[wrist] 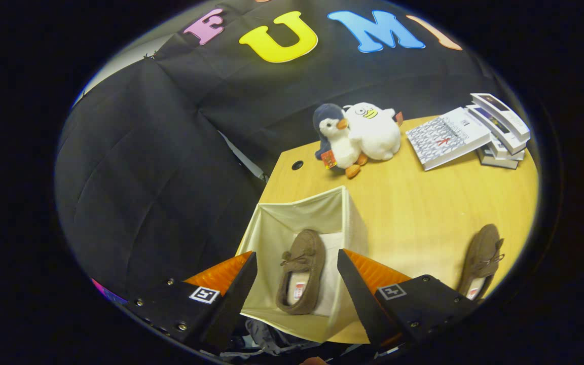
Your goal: Open the storage box then place both shoes into the box .Put the left shoe in first, then the right shoe, with the right side of both shoes facing outward in a uniform manner.
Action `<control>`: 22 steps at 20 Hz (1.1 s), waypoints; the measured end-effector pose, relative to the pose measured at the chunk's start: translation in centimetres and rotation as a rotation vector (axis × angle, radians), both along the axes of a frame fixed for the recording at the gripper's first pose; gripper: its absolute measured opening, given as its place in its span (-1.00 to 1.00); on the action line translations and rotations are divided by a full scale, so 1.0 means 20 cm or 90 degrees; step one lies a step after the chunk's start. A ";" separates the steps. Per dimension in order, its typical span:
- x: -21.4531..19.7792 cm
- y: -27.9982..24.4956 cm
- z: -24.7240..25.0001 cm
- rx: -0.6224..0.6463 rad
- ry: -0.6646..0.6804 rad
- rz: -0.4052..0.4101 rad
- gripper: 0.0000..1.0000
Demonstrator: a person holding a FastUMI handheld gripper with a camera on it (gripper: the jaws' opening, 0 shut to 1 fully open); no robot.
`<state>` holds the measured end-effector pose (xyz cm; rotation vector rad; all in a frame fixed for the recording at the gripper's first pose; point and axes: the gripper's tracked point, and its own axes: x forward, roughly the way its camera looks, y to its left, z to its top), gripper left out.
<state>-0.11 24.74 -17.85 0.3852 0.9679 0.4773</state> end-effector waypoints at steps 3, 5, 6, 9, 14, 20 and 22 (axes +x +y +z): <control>0.00 -0.20 0.03 -0.022 -0.025 -0.014 0.95; 0.00 -0.35 0.03 -0.038 -0.031 -0.032 0.95; 0.00 -0.42 0.02 -0.050 -0.035 -0.042 0.95; -0.01 -0.65 -0.03 -0.096 -0.045 -0.068 0.95; -0.06 -0.96 -0.13 -0.146 -0.036 -0.110 0.95; -0.17 -1.21 -0.30 -0.208 -0.014 -0.121 0.96; -0.20 -1.28 -0.36 -0.223 -0.006 -0.122 0.95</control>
